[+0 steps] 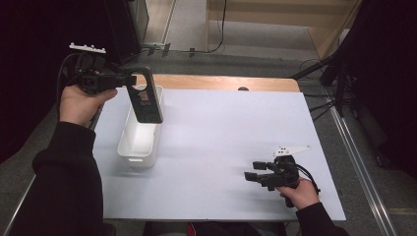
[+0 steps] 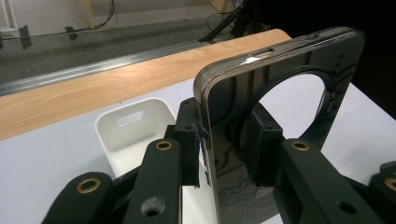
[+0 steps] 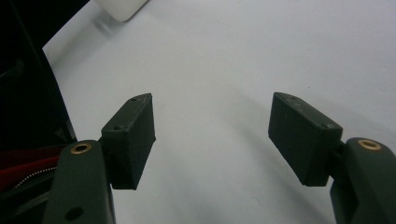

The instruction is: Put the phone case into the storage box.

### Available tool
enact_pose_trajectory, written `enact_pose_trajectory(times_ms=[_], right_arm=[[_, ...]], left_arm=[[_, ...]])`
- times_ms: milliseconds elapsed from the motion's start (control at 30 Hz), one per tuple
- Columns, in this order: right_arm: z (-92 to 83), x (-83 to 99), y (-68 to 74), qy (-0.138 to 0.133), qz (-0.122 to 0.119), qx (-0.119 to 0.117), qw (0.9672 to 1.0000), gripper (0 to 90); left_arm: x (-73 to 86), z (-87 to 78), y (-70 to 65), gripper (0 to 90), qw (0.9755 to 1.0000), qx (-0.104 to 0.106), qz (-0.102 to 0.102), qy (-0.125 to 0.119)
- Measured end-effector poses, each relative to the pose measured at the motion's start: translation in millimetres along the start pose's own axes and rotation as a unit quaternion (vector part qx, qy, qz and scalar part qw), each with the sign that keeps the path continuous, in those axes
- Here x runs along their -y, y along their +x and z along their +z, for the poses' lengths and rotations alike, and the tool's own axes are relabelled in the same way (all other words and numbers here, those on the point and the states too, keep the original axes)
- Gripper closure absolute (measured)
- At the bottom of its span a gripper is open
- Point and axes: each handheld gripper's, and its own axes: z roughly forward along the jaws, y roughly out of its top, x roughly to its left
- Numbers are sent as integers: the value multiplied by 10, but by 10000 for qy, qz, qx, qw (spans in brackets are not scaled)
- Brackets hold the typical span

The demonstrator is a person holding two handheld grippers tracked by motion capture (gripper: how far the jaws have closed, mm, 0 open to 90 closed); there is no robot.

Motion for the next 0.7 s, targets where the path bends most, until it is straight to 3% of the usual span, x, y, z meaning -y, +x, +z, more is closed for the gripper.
enact_pose_trajectory(times_ms=[333,700], right_arm=[[21,-3,6,17,-49,-49,10000,305],[9,30,25,18,-46,-30,10000,305]], left_arm=[[-44,21,187,696,9999,-88,-138,15],[-170,81,278,696,9998,-164,-146,-32]])
